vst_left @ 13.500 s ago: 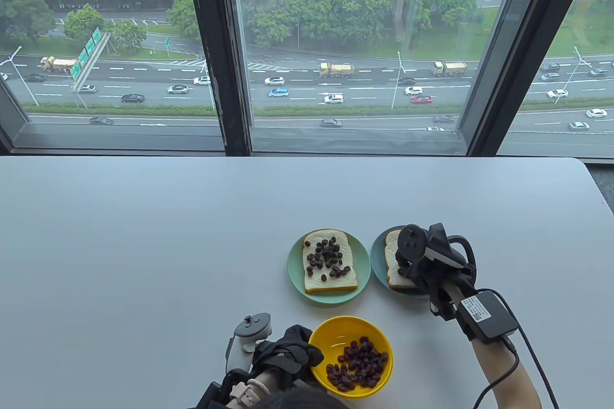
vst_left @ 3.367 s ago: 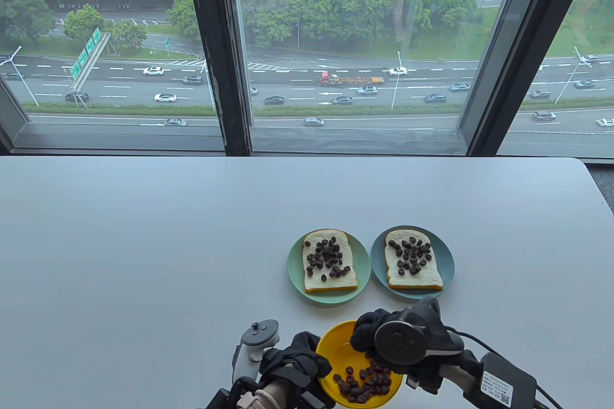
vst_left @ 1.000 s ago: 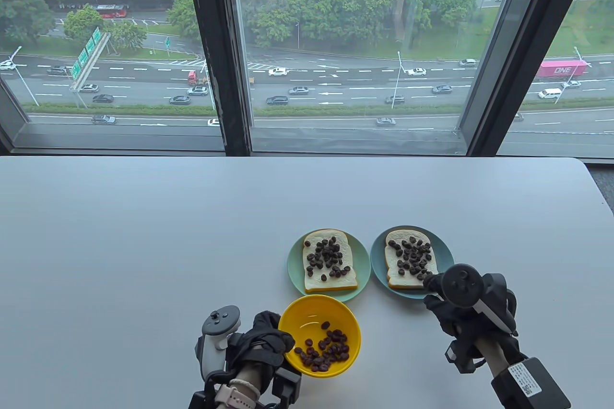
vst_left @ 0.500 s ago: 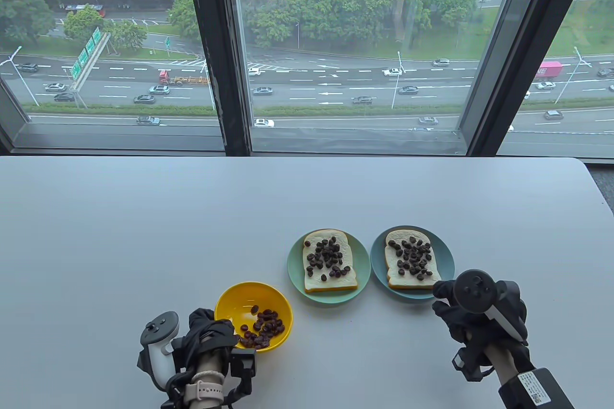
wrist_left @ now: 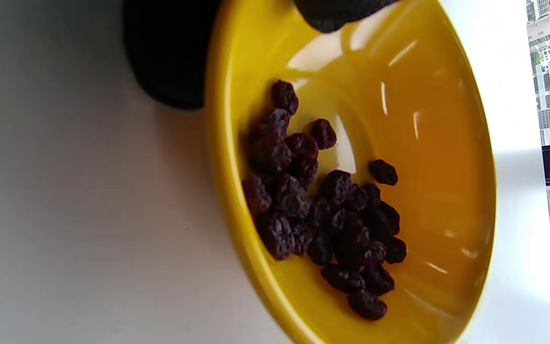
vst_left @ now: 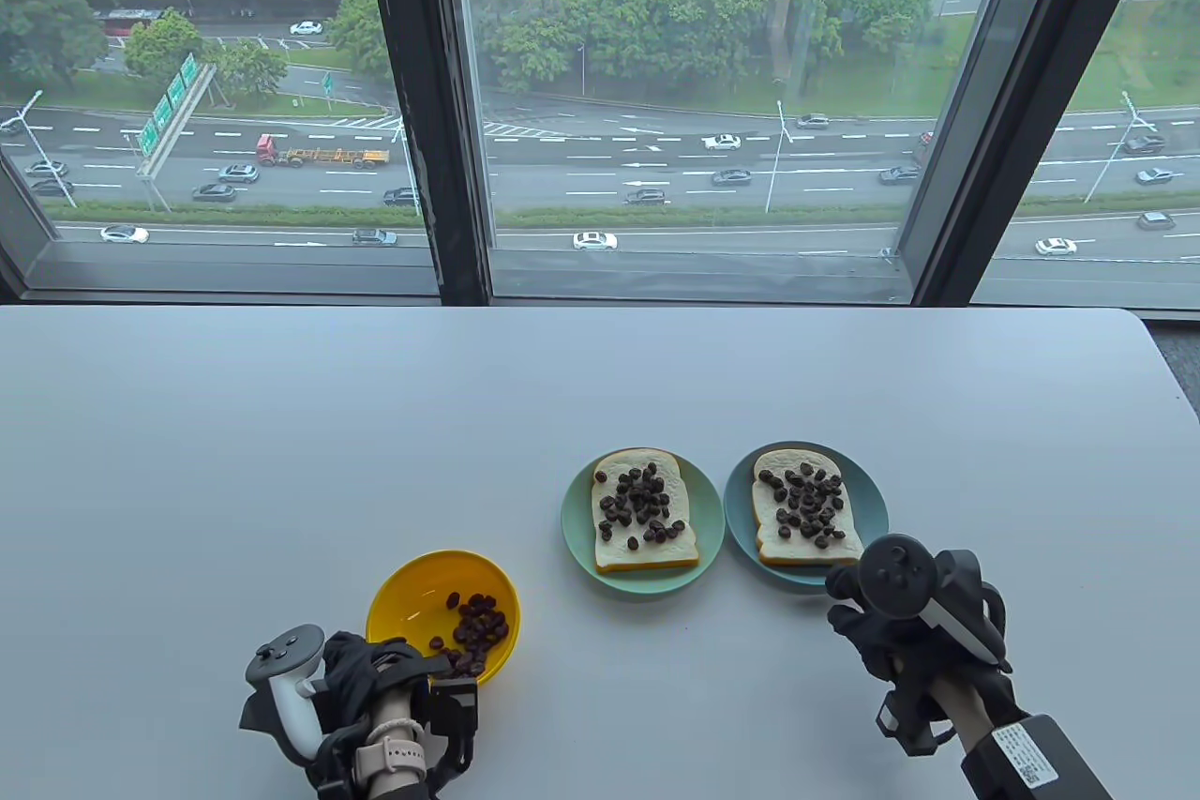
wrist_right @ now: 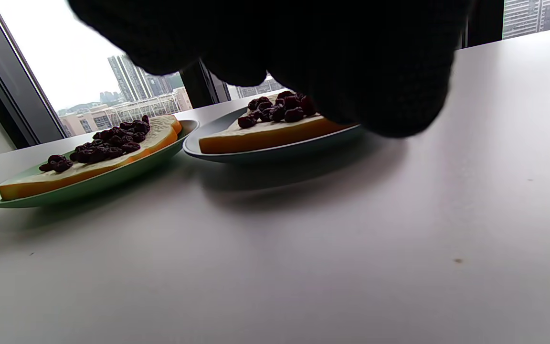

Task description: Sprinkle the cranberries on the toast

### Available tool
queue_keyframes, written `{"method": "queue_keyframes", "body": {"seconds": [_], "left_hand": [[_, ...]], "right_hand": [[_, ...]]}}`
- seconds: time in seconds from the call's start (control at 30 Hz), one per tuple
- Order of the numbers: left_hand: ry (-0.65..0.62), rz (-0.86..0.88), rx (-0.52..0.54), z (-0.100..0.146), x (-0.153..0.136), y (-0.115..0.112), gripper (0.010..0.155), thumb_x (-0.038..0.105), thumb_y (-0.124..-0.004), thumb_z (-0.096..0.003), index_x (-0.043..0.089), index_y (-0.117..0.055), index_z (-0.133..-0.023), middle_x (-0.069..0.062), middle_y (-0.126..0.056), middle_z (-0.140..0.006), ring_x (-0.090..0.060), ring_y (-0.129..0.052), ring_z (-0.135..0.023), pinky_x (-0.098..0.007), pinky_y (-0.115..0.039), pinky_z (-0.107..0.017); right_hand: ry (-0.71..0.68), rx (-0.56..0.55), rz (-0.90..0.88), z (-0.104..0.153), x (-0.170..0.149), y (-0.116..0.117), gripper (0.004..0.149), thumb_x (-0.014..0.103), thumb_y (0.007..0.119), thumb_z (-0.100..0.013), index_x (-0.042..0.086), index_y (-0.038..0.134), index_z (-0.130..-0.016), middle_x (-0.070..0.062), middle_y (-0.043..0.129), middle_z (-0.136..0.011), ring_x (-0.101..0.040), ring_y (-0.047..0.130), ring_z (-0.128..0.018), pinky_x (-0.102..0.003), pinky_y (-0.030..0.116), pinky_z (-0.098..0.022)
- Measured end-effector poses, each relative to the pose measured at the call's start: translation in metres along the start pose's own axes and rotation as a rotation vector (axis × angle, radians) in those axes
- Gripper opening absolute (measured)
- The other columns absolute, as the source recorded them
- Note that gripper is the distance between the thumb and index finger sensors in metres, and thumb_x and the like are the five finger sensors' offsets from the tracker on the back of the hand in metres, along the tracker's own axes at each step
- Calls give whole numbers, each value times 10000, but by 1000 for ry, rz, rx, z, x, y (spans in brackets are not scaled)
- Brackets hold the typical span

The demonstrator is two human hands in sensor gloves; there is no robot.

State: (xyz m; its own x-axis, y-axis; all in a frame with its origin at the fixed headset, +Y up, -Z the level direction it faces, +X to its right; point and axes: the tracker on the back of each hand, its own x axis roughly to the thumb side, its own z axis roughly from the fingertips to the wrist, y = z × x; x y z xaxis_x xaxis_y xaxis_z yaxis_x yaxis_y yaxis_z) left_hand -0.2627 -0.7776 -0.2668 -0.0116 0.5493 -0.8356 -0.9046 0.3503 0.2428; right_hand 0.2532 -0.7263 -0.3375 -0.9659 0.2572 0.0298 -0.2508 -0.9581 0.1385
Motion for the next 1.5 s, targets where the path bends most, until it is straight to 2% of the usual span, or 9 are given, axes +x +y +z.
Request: {"method": "queue_keyframes", "body": {"seconds": [0.07,0.13,0.33,0.47,0.63,0.77,0.9,1.23,1.5], "left_hand": [[-5,-28,43,4,2,4,613,329,-614,-561,355,-154,-966,-50,-345,-986,-258,-538,-839,-379,-742,-649],[-20,-61,96,11,5,8,650,380,-587,-576,395,-58,-953,-10,-151,-1042,-254,-287,-963,-411,-507,-837],[-334,-165,163,42,35,4,633,434,-554,-588,397,-34,-946,10,-46,-1059,-243,-138,-1005,-443,-323,-867],[-624,-387,191,81,62,-34,608,401,-565,-586,372,-89,-963,-16,-105,-1067,-269,-181,-1001,-470,-353,-848],[-806,-454,-81,114,76,-115,577,412,-595,-556,317,-218,-984,-74,-289,-1048,-313,-366,-949,-484,-518,-758],[-760,-530,-182,123,76,-185,566,416,-604,-544,306,-268,-986,-82,-352,-1036,-315,-430,-927,-478,-568,-726],[-711,-551,-229,122,75,-224,560,418,-604,-539,307,-283,-984,-79,-373,-1031,-310,-451,-921,-468,-587,-716],[-716,-523,-218,106,66,-218,542,424,-609,-539,310,-327,-988,-80,-409,-1033,-316,-470,-923,-481,-591,-715],[-841,-685,32,115,70,-205,627,543,-576,-548,364,-216,-1030,-43,-264,-1098,-297,-305,-1008,-494,-434,-814]], "right_hand": [[2,5,-1,0,0,0,480,404,724,-369,283,706,-834,-68,711,-879,-255,879,-673,-255,908,-386],[1,11,2,0,0,1,481,404,724,-370,283,705,-834,-69,710,-880,-256,879,-673,-256,908,-386],[-2,25,-31,-3,4,2,483,407,722,-371,286,699,-838,-64,705,-885,-254,874,-680,-255,906,-391],[-5,18,-45,-5,9,-1,484,410,720,-373,289,695,-840,-60,701,-887,-251,871,-685,-254,904,-396],[-10,3,-99,-5,17,-4,485,411,718,-374,293,688,-844,-60,695,-891,-247,868,-690,-252,903,-400],[-39,18,-167,-1,22,-4,487,413,718,-375,293,685,-846,-59,693,-894,-247,867,-691,-250,903,-401],[-42,24,-219,0,23,-4,489,414,715,-378,293,679,-850,-61,691,-894,-246,865,-693,-249,902,-404],[-26,3,-210,0,30,2,494,418,712,-380,289,670,-855,-62,683,-897,-245,860,-697,-249,899,-410],[-37,-240,42,6,41,-8,556,460,697,-387,278,589,-901,-76,609,-929,-258,808,-742,-267,874,-455]]}}
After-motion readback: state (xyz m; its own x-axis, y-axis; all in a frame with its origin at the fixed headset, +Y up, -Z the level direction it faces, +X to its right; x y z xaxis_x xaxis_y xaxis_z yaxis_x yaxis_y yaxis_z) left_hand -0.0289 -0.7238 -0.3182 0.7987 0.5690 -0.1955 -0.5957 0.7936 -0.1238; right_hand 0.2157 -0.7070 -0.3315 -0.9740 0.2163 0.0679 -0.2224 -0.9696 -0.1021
